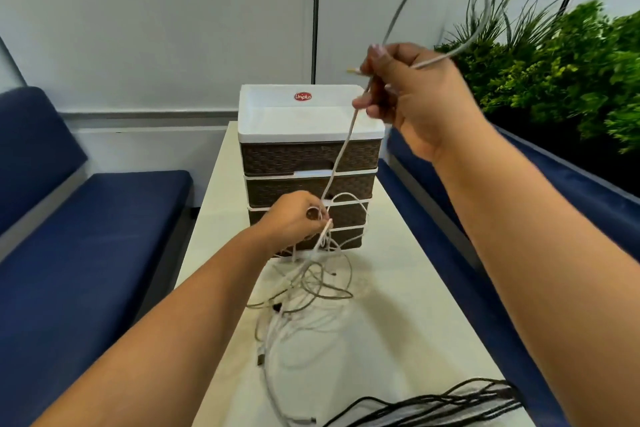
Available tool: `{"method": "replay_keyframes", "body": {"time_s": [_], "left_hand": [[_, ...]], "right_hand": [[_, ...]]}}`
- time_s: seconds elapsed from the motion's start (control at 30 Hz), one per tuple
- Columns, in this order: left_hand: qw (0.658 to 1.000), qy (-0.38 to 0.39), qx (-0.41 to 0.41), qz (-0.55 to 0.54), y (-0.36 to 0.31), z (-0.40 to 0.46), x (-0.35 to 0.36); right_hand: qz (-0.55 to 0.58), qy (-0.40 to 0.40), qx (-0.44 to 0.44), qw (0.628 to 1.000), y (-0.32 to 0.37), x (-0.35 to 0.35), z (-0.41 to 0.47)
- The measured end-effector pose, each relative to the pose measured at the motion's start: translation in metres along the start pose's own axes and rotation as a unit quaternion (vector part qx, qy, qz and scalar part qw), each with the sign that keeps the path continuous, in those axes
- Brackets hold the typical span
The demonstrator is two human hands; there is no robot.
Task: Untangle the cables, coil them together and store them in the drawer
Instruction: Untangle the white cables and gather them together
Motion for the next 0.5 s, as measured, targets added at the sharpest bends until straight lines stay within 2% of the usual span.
{"method": "replay_keyframes", "body": {"time_s": [0.1,0.23,0.37,0.5], "left_hand": [[0.999,0.0,-0.033,-0.024,0.02,-0.003,0.017],[0.992,0.042,-0.113,-0.041,0.058,-0.007,0.053],[0.99,0.056,-0.133,0.001,0.082,-0.015,0.075],[0.992,0.073,-0.104,0.008,0.083,-0.018,0.089]], "right_hand": [[0.002,0.001,-0.02,1.0,0.021,-0.009,0.001],[0.026,0.0,-0.02,0.999,0.024,-0.018,-0.004],[0.095,-0.004,-0.037,0.995,0.044,-0.03,-0.016],[0.048,-0.064,-0.037,0.996,0.052,-0.054,-0.024]]}}
Point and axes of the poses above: each hand's wrist, its own z-axis towards the middle knuckle, its own x-axis out of the palm, y = z × x, the point moved 10 cm from there along z, towards the middle knuckle, and after that the axes turned 1 degree about -z, right-handed, at the moved point
